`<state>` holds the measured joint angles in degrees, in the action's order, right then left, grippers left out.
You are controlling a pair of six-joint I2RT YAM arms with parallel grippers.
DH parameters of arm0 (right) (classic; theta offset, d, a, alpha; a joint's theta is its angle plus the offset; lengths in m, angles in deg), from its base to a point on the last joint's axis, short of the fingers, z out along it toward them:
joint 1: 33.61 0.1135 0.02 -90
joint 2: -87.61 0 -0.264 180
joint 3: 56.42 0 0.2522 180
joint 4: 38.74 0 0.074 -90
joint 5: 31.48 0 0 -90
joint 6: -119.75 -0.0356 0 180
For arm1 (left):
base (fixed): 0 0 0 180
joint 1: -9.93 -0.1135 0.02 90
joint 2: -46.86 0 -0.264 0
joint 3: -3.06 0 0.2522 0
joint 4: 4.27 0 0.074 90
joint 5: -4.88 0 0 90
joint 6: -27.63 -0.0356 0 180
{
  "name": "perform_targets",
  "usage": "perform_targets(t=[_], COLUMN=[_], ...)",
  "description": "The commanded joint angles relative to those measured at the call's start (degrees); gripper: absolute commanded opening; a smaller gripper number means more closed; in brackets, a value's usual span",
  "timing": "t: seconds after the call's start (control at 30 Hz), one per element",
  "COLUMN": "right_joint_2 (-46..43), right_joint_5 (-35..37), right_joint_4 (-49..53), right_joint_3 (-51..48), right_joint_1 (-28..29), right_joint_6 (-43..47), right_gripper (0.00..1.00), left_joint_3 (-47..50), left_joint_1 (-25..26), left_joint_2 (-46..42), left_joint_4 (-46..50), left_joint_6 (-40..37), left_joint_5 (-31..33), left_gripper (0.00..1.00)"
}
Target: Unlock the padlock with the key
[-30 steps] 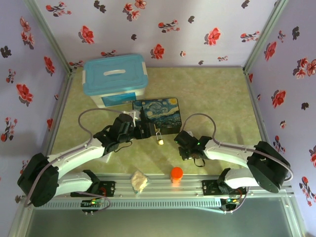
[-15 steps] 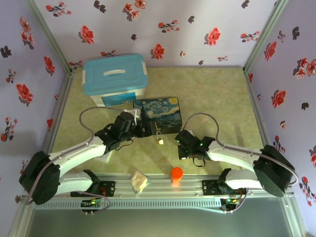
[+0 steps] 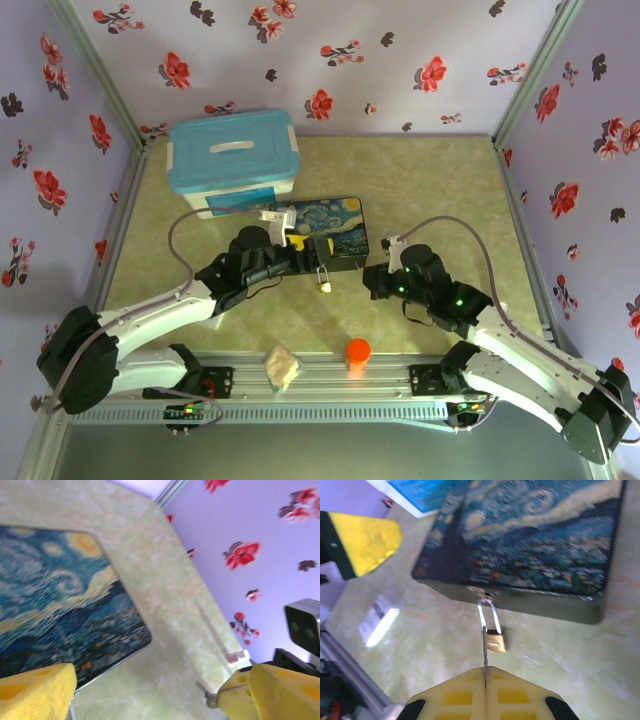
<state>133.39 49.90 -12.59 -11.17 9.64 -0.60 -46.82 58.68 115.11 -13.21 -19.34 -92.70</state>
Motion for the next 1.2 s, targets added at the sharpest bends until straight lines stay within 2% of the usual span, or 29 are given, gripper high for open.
perform_targets(t=[0.0, 0.13, 0.27, 0.43, 0.63, 0.73, 0.83, 1.07, 1.1, 1.17], right_joint_2=[0.43, 1.42, 3.04, 4.92, 6.38, 6.22, 5.84, 4.75, 4.42, 3.78], right_joint_5=[-7.79, -13.63, -16.78, -18.20, -19.00, -18.98, -18.87, -18.67, -18.54, -18.04], right_joint_4=[-6.40, -15.99, -26.53, -31.09, -32.13, -32.05, -31.89, -31.48, -31.45, -31.30], right_joint_3=[2.64, 2.39, 1.65, 2.28, 2.91, 2.76, 2.45, 1.35, 1.26, 0.96], right_joint_1=[-0.27, -0.36, -0.35, -0.36, -0.41, -0.38, -0.37, -0.39, -0.48, -0.45], right_joint_6=[1.42, -2.68, -7.15, -8.59, -8.69, -8.66, -8.60, -8.74, -8.68, -8.84], right_gripper=[0.00, 0.00, 0.00, 0.00, 0.00, 0.00, 0.00, 0.00, 0.01, 0.14], left_joint_3=[1.14, 2.12, 3.61, 5.50, 5.97, 6.68, 6.42, 5.62, 5.36, 4.86], left_joint_1=[1.64, 4.16, 4.53, 4.51, 4.51, 4.51, 4.51, 4.47, 4.51, 4.49], left_joint_2=[-1.32, -1.46, -1.86, -2.94, -3.54, -3.65, -3.65, -3.00, -3.03, -3.03], left_joint_4=[-9.88, -14.63, -18.38, -24.30, -26.67, -27.49, -26.41, -25.17, -24.83, -24.25], left_joint_6=[0.56, -0.82, 0.85, 3.67, 5.51, 5.91, 5.69, 5.74, 5.67, 5.81], left_joint_5=[-1.22, -1.41, -1.48, -1.72, -3.58, -3.59, -3.59, -3.15, -3.15, -3.16], left_gripper=[0.87, 0.84, 0.76, 0.76, 0.57, 0.39, 0.33, 0.00, 0.00, 0.00])
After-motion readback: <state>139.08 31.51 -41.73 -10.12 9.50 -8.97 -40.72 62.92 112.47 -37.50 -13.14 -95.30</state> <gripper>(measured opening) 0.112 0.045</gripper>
